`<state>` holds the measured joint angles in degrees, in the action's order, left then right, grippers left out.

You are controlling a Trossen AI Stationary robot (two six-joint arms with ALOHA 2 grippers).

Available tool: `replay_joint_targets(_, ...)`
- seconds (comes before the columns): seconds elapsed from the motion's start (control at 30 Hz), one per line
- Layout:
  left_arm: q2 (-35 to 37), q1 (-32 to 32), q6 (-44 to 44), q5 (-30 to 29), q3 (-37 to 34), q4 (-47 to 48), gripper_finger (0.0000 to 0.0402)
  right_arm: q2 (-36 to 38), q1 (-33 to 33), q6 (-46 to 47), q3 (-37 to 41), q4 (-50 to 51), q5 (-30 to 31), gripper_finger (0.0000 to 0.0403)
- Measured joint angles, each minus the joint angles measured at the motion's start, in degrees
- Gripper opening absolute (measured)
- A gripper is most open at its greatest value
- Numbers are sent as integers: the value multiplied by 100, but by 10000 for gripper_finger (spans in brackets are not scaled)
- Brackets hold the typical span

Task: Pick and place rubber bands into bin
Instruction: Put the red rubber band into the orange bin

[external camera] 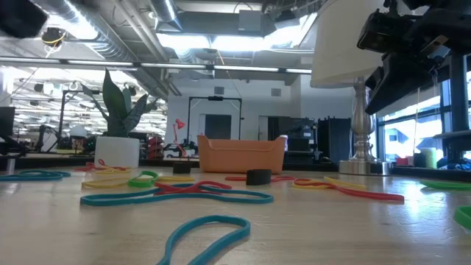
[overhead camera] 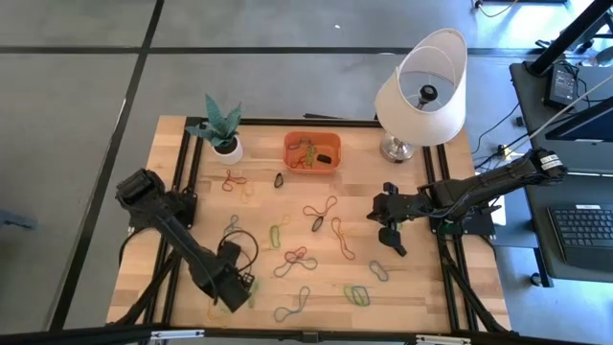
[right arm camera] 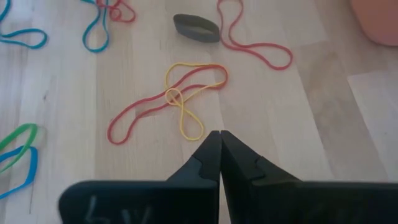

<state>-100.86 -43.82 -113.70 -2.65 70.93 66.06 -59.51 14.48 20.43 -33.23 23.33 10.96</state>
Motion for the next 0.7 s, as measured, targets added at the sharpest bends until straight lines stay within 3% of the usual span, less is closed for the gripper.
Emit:
replay_joint_targets(0.13, 212, 342, 813, -352, 507, 911, 2, 0, 0, 2, 0, 2, 12, 9)
replay_joint_targets(0.33, 387, 1407, 3009, -860, 1131, 1649, 2, 0, 0, 4, 0, 0, 17, 9)
replay_joint_targets(0.6, 476, 3689, 6813, -1572, 1885, 1542, 2, 0, -5, 195, 0, -265, 360, 9)
replay_joint_targets(0.7, 481, 4566, 8455, -1585, 2122, 888, 2, 0, -11, 544, 0, -410, 604, 9)
